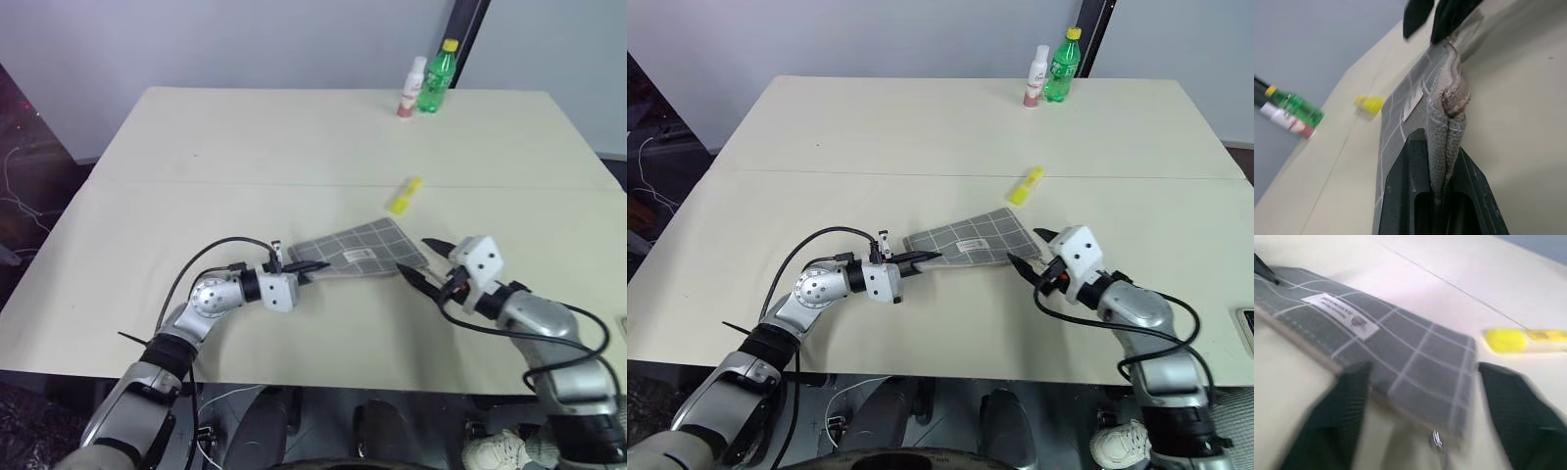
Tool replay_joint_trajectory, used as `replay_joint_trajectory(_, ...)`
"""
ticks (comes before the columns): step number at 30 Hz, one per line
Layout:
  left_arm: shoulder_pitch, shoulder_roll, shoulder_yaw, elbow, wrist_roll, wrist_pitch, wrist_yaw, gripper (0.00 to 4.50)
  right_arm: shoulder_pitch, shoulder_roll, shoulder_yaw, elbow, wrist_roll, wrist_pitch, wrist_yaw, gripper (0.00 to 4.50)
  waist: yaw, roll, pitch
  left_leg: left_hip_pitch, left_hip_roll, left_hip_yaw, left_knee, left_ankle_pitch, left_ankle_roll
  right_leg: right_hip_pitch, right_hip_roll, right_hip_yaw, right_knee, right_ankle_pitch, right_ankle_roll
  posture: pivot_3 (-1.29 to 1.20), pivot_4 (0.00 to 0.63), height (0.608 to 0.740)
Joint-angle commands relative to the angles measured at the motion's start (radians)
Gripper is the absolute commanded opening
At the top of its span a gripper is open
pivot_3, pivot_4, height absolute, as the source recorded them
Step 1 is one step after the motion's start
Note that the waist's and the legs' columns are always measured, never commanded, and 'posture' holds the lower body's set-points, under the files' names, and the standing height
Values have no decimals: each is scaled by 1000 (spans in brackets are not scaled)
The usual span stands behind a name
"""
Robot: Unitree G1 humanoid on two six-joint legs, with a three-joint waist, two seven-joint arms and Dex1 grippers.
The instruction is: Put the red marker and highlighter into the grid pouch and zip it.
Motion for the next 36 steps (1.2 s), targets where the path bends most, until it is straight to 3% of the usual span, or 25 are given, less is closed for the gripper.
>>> replay_joint_trajectory(1, 13, 14, 41, -37, 5, 28, 44, 0, 46, -36, -23, -55, 23, 67, 18, 4453, -3, 0, 0, 0, 0, 0, 0, 0, 0, 0, 0, 0, 0, 0, 0, 0, 150, 740)
replay_joint_trajectory(10, 38, 21, 37, -86, 7, 44, 50, 0, -114, 54, 56, 154, -78, 64, -93, 4453, -3, 0, 0, 0, 1, 0, 0, 0, 0, -2, 0, 0, 0, 0, 0, 0, 150, 740)
replay_joint_trajectory(11, 40, 22, 38, -90, 6, 45, 49, 0, -135, 72, 57, 179, -67, 79, -96, 4224, -2, 0, 0, 0, 1, 0, 0, 0, 0, -2, 0, 0, 0, 0, 0, 0, 150, 740)
replay_joint_trajectory(13, 43, 25, 39, -99, 10, 50, 52, 0, -166, 85, 75, 215, -74, 90, -95, 3558, -2, 0, 0, 0, 0, 0, 0, 0, 0, -2, 0, 0, 0, 0, 0, 0, 150, 740)
replay_joint_trajectory(19, 47, 28, 44, -125, 23, 71, 71, 0, -168, 72, 155, 149, -98, 120, -59, 339, -3, 0, 0, 0, 0, 0, 0, 0, 0, -2, 0, 0, 1, 0, 0, 0, 150, 740)
replay_joint_trajectory(20, 49, 29, 43, -128, 31, 70, 78, 0, -160, 65, 177, 128, -108, 125, -52, 89, -4, 0, 0, 0, 0, 0, 0, 0, 0, -2, 0, 0, 1, 0, 0, 0, 150, 740)
replay_joint_trajectory(28, 44, -1, 14, -124, 69, 72, 100, 0, -251, 68, 403, 7, -248, 93, -17, 89, -6, 0, 0, 0, 1, 0, 0, 0, 0, -3, 1, 0, 1, 0, 0, 0, 150, 740)
replay_joint_trajectory(33, 11, -15, -12, -76, 135, 60, 117, 0, -309, -3, 515, 15, -348, -120, 107, 89, 0, 0, 0, -1, -1, 0, 0, 0, 0, -3, 0, 0, 1, 0, 0, 0, 150, 740)
replay_joint_trajectory(36, -8, -21, -26, -52, 157, 43, 121, 0, -341, 43, 486, 32, -278, -134, 133, 89, -2, -1, 0, 0, -1, 0, 1, 0, 0, -2, 0, -1, 1, 0, 0, 0, 150, 740)
